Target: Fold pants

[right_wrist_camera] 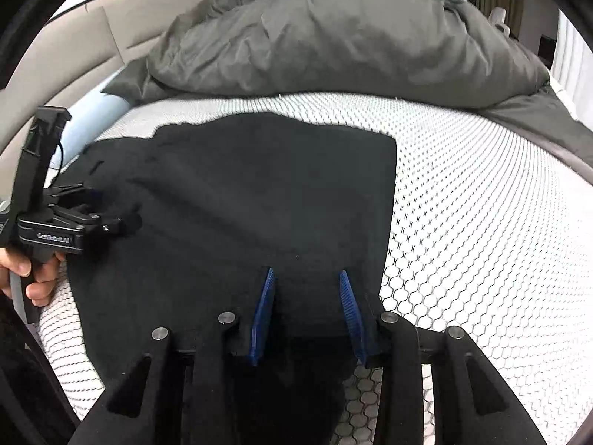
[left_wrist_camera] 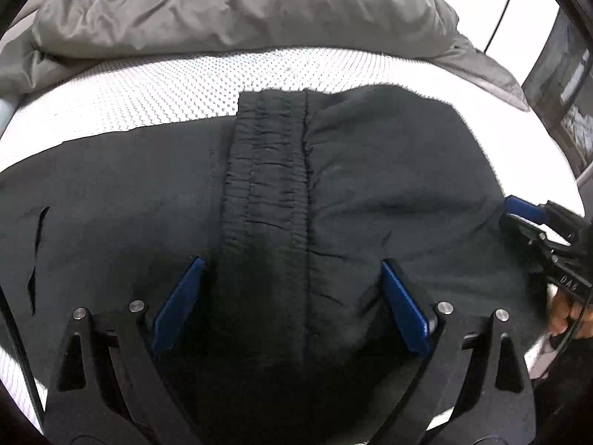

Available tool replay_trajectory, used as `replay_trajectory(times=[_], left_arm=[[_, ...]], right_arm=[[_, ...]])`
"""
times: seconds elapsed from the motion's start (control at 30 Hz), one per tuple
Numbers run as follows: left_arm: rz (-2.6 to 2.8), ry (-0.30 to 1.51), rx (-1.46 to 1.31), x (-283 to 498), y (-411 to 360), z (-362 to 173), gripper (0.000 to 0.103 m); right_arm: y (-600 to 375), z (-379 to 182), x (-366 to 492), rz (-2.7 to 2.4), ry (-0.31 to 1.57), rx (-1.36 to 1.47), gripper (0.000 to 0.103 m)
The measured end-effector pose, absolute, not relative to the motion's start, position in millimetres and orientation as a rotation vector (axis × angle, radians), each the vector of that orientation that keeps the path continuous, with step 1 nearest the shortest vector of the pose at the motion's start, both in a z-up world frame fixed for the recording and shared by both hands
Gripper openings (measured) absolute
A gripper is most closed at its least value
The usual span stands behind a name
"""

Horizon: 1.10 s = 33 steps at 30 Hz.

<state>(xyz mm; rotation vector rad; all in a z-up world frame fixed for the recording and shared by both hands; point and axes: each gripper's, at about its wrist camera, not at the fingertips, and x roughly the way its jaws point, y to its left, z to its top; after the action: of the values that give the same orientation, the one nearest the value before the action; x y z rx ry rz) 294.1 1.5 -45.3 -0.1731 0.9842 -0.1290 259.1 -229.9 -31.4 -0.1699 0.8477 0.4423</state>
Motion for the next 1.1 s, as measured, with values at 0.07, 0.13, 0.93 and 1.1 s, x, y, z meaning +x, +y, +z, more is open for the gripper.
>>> replay_trajectory(times=[0.07,0.13,0.93,1.1], left_arm=[[-0.154,0.941,-0.187,289,-3,-30,0.093],[-0.155,0.891,-0.203,293,-5,-13,0.093],[-0.11,0.834,-0.274,322,29,3,0.094],[-0.062,0.861,-0.08,355,-12,-11,0.094]], right_arm=[[-232,-22,256,0.466,0.825,-0.14,0.043],[-232,-14,261,0.484,0.816,-0.101,0.043],[-199,-25,316,0.483,0.858,-0.115,0.046],[-176,-17,323,0.476,0.833,-0.156,0.046]])
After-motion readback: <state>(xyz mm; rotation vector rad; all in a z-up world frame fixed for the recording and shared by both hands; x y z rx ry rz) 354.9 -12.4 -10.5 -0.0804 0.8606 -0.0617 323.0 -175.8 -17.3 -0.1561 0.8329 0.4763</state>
